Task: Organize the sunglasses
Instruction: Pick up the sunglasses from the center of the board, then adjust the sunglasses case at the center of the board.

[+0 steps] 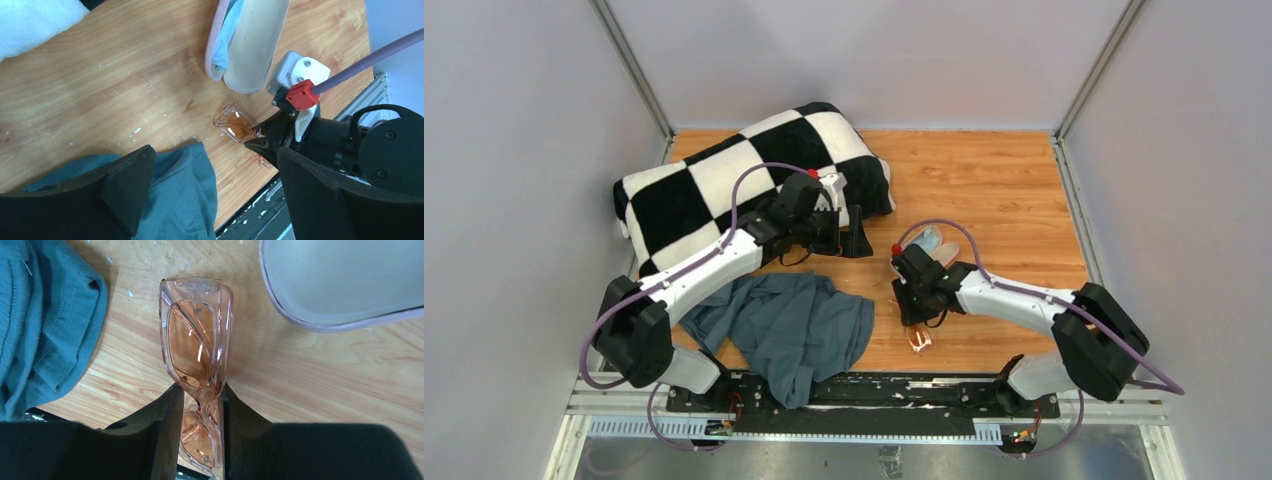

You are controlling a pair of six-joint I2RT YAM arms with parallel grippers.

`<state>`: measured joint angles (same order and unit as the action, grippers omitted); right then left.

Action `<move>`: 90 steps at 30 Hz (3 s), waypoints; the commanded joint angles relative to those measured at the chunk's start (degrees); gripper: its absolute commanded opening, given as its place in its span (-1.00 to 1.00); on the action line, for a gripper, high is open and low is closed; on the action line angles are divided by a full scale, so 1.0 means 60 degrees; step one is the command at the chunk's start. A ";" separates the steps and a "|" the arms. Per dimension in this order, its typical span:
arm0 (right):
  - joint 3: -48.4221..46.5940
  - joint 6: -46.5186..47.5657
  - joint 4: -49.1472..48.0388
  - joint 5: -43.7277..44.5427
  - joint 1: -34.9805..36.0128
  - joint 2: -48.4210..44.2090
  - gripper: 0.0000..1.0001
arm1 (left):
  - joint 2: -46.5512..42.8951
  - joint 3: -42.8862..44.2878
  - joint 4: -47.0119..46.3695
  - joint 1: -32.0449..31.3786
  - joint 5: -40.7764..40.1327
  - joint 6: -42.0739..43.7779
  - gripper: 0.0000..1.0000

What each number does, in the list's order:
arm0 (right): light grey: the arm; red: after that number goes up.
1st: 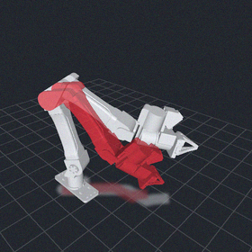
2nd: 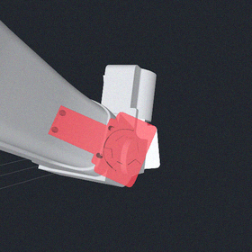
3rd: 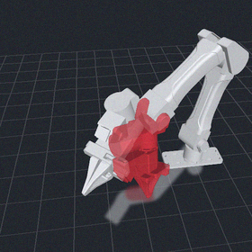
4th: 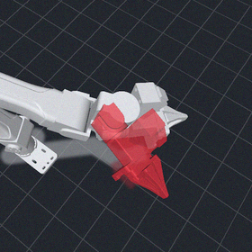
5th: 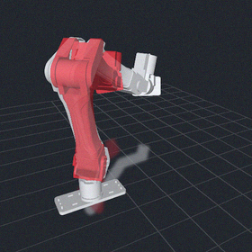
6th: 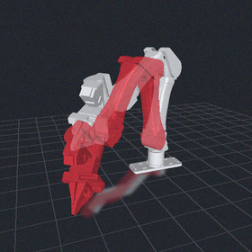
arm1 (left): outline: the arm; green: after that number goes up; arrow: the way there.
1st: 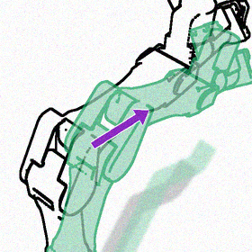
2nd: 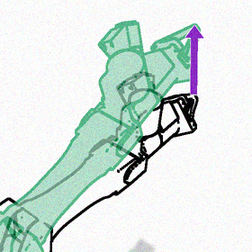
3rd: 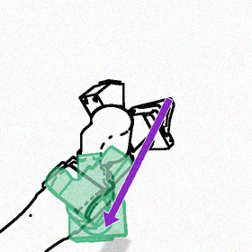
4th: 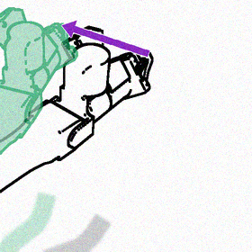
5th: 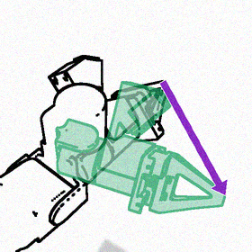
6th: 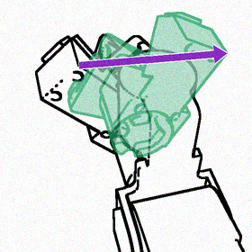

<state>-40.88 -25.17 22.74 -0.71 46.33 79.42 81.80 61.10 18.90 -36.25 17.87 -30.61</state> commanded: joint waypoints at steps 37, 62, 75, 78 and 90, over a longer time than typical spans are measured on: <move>0.0097 -0.0503 0.3261 0.1312 -0.2924 -0.5975 -0.81 | 0.6033 0.3887 -0.1131 -0.0711 -0.0207 0.0619 0.44; -0.1283 -0.0154 0.2102 0.0109 -0.3526 -0.3750 -0.84 | 0.5712 0.2275 -0.2619 -0.1165 0.1256 -0.0685 -0.58; -0.2625 -0.1253 0.0847 -0.0767 -0.3848 -0.0739 -0.87 | 0.4814 0.1443 -0.2580 -0.1341 0.1069 -0.1357 -0.22; -0.2915 -0.1585 0.0839 -0.0579 -0.3843 -0.0100 -0.92 | 0.4701 0.1424 -0.2532 -0.1341 0.1039 -0.1358 -0.22; -0.2690 -0.3371 0.0707 0.1059 -0.3924 0.0277 -0.98 | 0.4341 0.1363 -0.2178 -0.1327 0.1188 -0.1150 -0.22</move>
<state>-58.63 -40.27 27.22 0.16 24.01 83.77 111.00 69.67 4.49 -44.07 24.47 -38.33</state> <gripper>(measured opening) 0.314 0.390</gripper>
